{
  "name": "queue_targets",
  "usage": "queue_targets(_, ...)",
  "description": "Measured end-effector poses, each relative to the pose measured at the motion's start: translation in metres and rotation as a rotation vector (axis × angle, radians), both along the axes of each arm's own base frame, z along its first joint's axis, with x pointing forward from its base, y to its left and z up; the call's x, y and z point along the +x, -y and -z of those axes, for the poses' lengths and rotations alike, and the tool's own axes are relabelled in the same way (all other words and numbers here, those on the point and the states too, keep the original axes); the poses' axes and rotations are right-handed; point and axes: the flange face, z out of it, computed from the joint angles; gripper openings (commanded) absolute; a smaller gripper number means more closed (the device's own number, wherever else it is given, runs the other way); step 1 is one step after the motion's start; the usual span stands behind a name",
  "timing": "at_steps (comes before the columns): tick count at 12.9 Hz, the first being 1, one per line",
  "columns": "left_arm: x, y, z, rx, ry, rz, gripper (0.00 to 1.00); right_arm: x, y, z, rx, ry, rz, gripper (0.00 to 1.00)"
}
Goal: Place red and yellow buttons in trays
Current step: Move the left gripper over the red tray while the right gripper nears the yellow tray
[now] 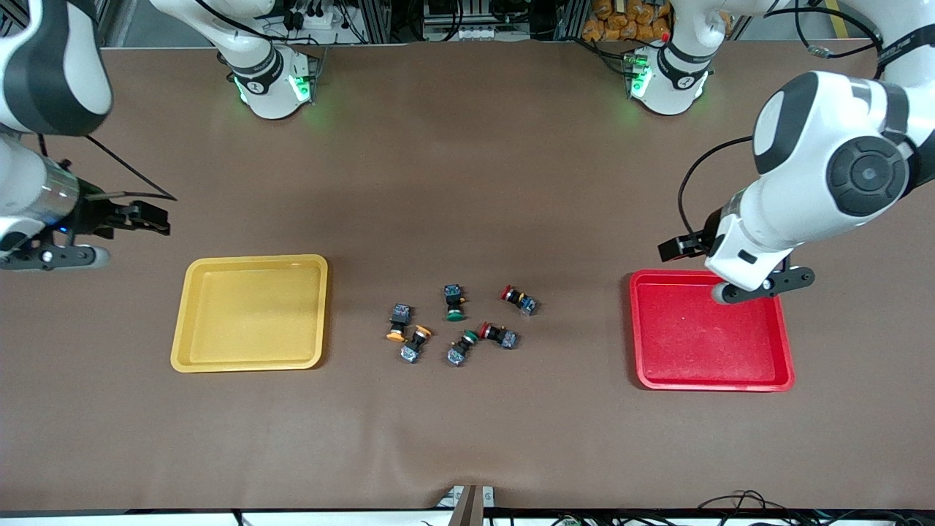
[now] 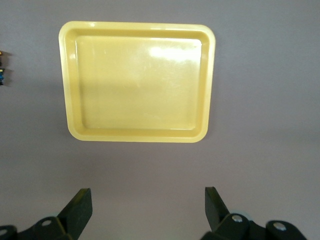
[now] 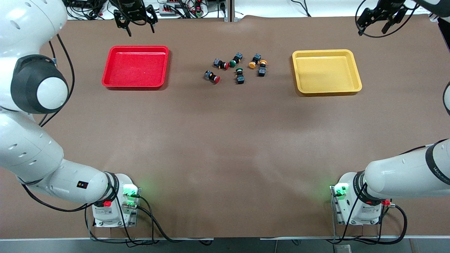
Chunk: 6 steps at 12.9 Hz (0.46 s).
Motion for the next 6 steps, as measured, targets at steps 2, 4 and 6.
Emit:
queue_targets(2,-0.001,0.022,0.014,0.010,-0.005,-0.020,1.00,0.000,-0.027,0.013,-0.010,-0.004,0.056,1.00)
queue_targets(4,-0.003,0.040,0.031,0.020,-0.026,-0.011,1.00,-0.001,-0.067,0.016,-0.020,0.009,0.105,1.00)
queue_targets(6,-0.003,0.052,0.048,0.032,-0.048,-0.013,1.00,-0.002,-0.105,0.021,-0.024,0.029,0.162,1.00)
